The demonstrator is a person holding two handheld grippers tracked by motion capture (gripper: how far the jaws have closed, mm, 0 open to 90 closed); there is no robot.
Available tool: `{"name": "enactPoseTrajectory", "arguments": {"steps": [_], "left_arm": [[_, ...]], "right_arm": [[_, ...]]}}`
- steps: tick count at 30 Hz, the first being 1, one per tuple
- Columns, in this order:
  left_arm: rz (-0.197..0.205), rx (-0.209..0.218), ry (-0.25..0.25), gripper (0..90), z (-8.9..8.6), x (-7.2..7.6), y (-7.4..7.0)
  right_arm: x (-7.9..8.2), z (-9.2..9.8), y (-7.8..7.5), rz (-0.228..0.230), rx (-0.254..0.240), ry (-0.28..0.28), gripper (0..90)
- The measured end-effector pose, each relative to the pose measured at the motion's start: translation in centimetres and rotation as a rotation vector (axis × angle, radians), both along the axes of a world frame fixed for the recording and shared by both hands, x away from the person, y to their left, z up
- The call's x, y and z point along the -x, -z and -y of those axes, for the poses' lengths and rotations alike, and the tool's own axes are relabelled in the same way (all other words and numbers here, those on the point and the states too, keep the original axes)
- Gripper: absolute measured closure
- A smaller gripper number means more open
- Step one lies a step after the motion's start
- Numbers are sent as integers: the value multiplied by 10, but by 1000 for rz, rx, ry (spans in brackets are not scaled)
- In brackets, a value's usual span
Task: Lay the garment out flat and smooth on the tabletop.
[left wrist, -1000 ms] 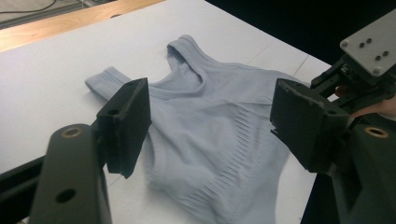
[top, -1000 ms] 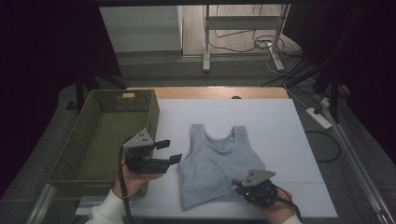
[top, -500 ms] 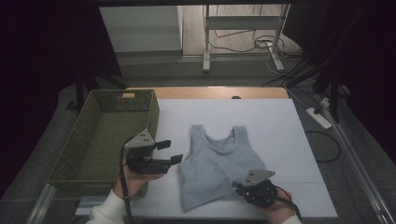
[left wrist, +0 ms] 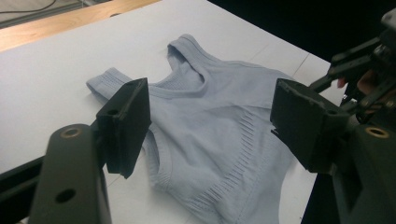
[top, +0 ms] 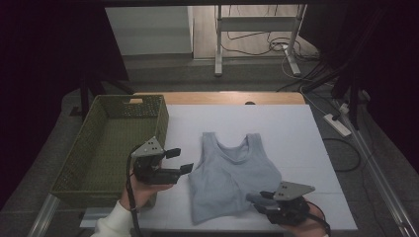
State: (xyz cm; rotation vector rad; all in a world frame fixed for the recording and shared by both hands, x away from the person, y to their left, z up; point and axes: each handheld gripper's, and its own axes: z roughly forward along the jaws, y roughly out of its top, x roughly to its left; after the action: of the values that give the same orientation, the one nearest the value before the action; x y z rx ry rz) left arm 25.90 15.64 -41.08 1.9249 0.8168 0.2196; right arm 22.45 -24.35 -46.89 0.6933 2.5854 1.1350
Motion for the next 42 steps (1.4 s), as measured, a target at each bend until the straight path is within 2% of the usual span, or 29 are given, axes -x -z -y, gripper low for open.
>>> {"name": "enactPoseTrajectory", "arguments": {"steps": [2,6,9,12,20,24,25,29,31,33,36,39,42], "left_arm": [[1,0,0,295,0,0,0],[-1,2,0,294,1,0,0],[-2,-3,3,294,2,0,1],[-3,-2,3,294,2,0,1],[-4,-2,4,294,3,0,2],[-5,-9,8,294,5,-1,3],[-5,-10,9,294,6,-1,3],[-6,-9,8,294,6,-1,3],[-6,-10,9,294,6,-1,3],[-4,-12,10,294,6,0,3],[-3,-11,10,294,6,0,2],[-5,-9,7,294,5,-1,3],[-5,-9,7,294,5,-1,3]], "right_arm": [[-2,9,-2,21,-11,38,497],[-12,23,1,44,-8,150,476],[-24,35,8,37,11,243,462],[-30,42,14,33,28,303,435],[-39,46,26,-26,40,330,427],[-48,41,39,-58,125,354,441],[-49,40,41,-70,133,358,457],[-54,40,42,-100,116,353,623],[-54,39,41,-92,127,361,731],[-54,38,38,-75,135,347,799],[-53,36,30,-12,152,333,819],[-55,40,17,57,148,353,820],[-62,46,13,79,154,390,820]]}}
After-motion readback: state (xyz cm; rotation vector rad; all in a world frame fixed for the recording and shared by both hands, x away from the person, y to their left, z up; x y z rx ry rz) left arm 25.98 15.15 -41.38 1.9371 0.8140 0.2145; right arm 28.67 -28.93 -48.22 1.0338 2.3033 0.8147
